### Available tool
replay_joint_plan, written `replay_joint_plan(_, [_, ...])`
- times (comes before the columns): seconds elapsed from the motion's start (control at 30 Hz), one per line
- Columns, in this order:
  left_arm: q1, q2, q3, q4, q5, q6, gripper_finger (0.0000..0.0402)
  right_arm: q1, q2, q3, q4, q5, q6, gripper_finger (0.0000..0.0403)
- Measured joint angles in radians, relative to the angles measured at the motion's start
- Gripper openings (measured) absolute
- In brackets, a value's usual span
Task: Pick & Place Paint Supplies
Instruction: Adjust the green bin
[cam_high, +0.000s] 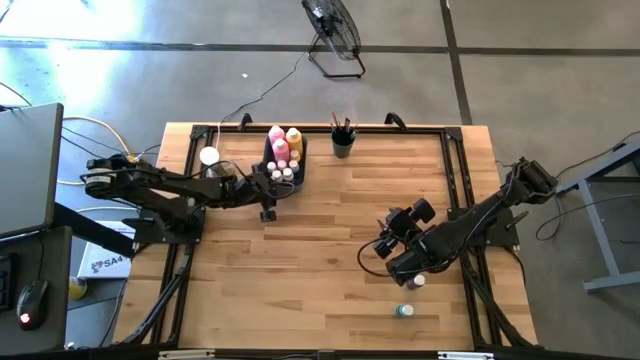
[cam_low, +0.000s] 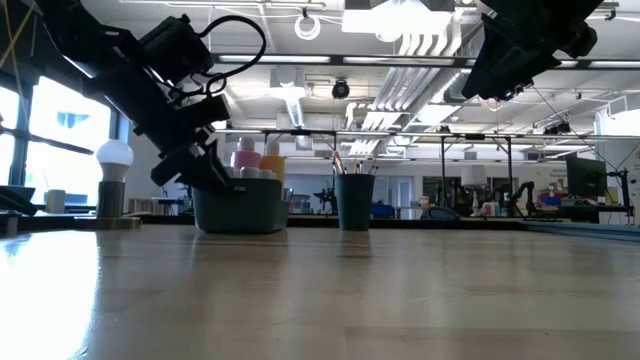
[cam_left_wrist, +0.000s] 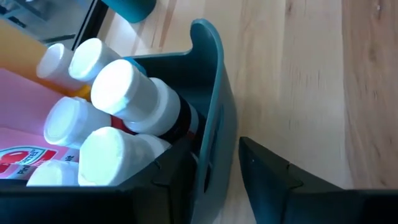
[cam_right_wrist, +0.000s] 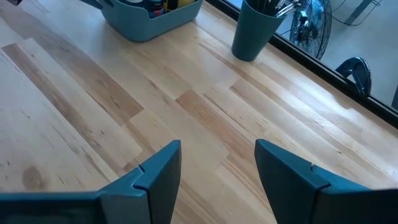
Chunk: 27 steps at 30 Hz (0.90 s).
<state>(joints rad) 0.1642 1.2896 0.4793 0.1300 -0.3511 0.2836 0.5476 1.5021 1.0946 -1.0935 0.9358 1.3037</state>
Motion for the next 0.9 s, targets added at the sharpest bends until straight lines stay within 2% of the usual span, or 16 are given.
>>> replay_joint_plan(0.43, [0.0,0.0,0.001,0.008,-0.004,0.003,0.0025,0.0,0.0,0.0,0.002,0.0,0.0,0.0199])
replay_joint_plan(0.63, [0.0,-0.001,0.001,0.008,0.01,0.0,0.0008,0.0,0.0,0.0,0.002,0.0,0.0,0.0199])
replay_joint_plan(0.9, [0.0,-0.001,0.001,0.006,0.066,-0.004,0.0006,0.0,0.0,0.0,0.002,0.0,0.0,0.0199])
